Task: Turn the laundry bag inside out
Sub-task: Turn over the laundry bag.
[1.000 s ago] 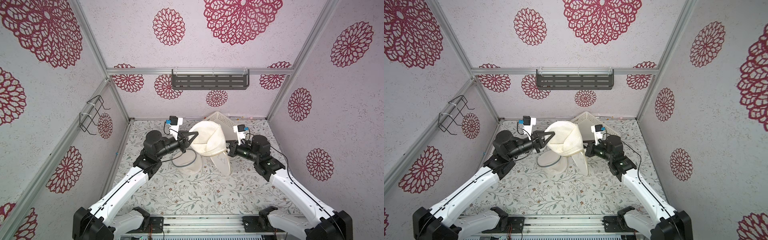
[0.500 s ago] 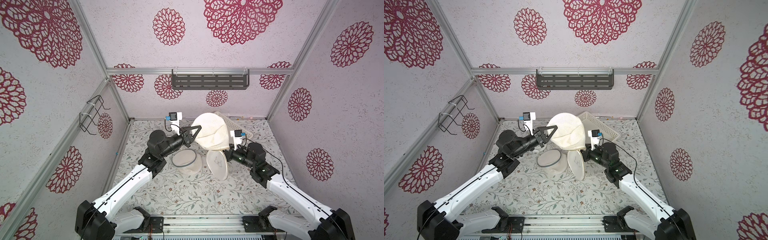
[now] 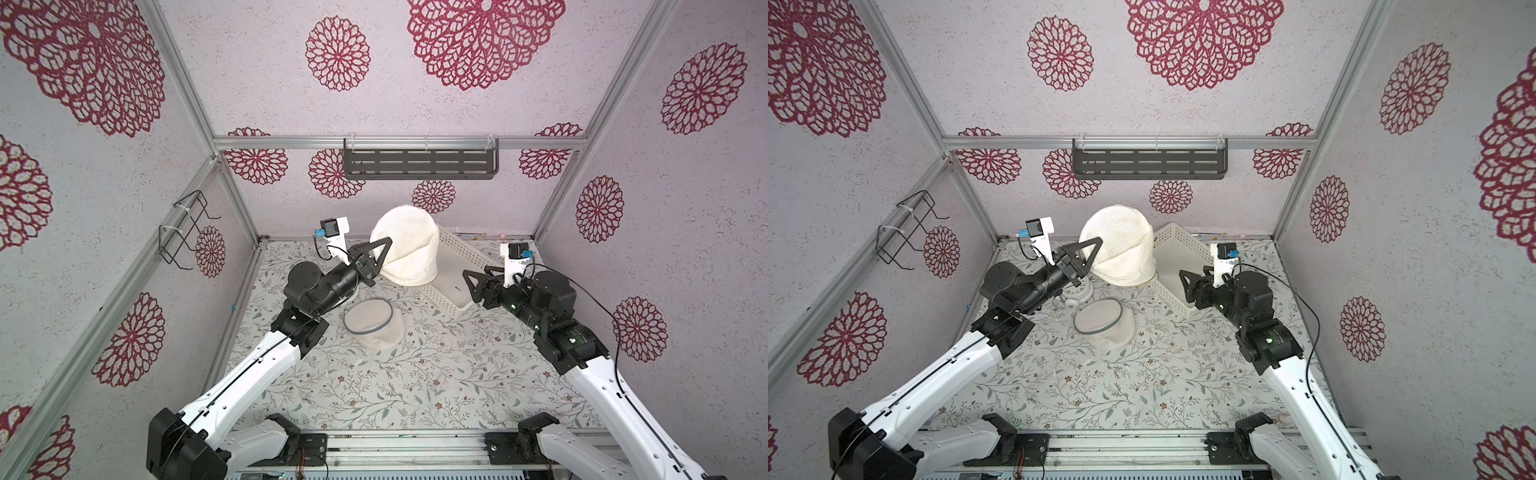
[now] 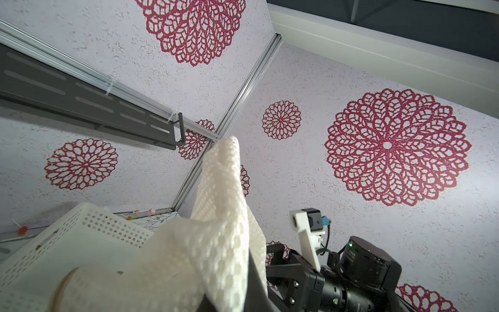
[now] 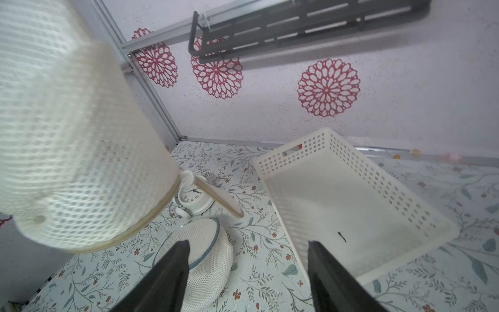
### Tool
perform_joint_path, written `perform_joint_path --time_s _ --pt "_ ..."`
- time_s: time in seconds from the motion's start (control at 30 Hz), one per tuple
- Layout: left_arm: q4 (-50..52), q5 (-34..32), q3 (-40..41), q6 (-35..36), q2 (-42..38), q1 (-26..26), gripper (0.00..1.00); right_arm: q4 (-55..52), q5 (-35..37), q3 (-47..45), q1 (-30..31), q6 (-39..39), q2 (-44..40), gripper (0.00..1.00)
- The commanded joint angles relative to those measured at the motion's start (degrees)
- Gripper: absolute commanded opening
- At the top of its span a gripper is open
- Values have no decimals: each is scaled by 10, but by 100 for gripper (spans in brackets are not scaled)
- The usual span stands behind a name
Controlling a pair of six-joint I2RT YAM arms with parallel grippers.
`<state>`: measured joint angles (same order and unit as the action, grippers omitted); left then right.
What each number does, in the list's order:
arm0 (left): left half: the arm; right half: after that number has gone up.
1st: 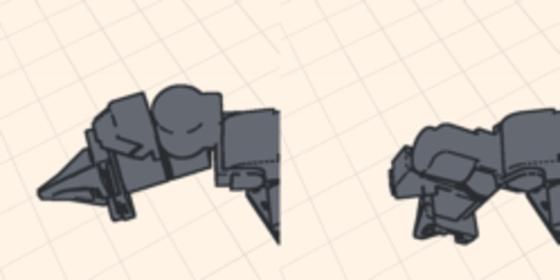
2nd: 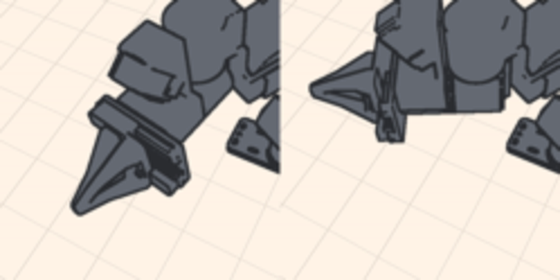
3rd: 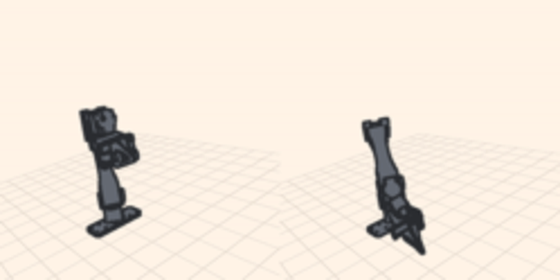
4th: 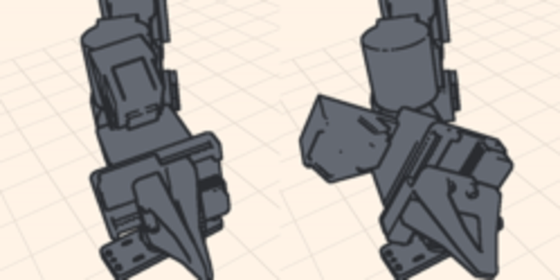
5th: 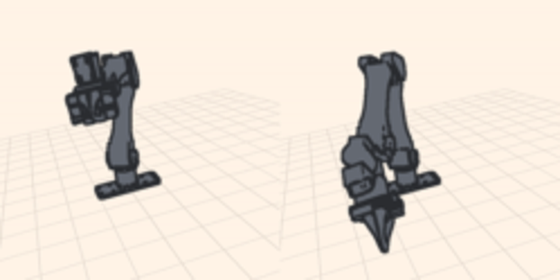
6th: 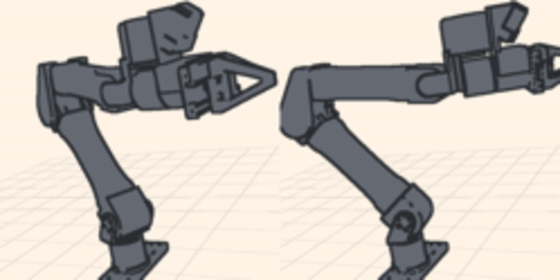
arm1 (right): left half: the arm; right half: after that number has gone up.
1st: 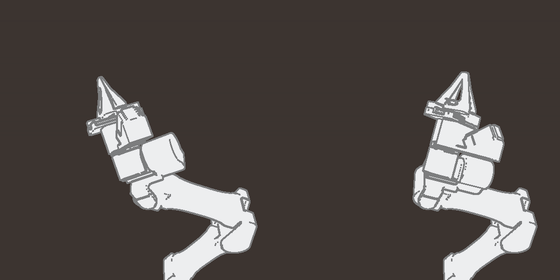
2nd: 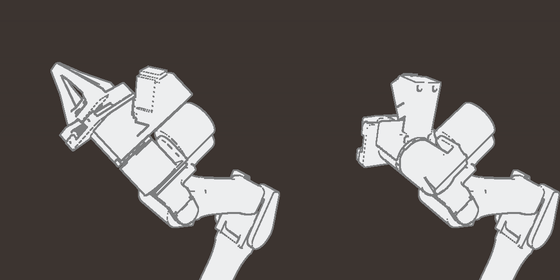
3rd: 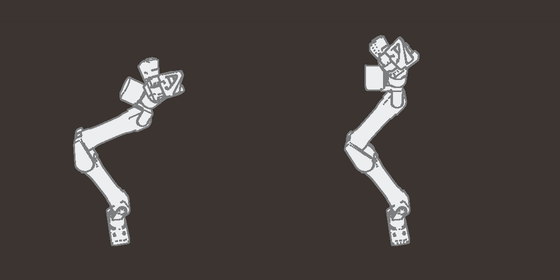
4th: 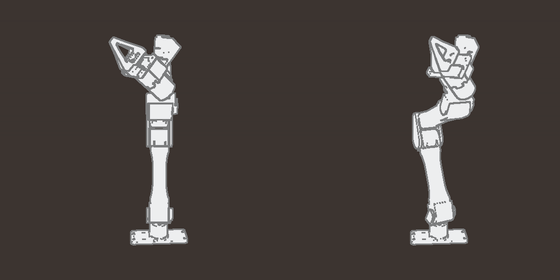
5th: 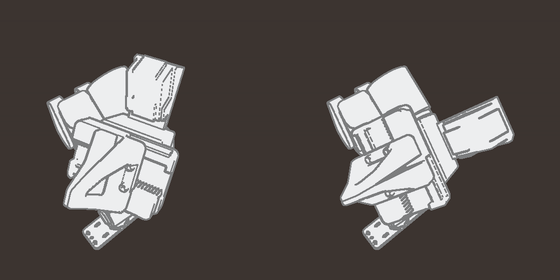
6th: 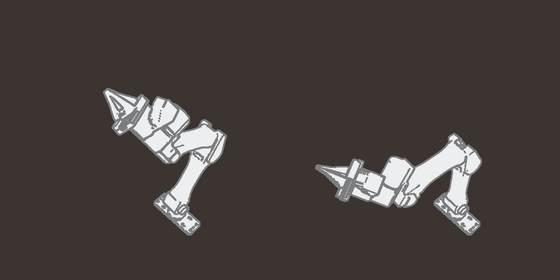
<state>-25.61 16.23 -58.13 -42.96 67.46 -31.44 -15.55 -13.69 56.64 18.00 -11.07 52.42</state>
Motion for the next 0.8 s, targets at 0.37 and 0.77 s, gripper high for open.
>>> perform_joint_path --time_s 0.37,0.77 --pt "-9 74 -17 4 9 1 0 246 -159 -47 85 85 57 59" --pt "-9 -10 -79 -115 23 -8 0 389 -63 -151 171 25 56 0"
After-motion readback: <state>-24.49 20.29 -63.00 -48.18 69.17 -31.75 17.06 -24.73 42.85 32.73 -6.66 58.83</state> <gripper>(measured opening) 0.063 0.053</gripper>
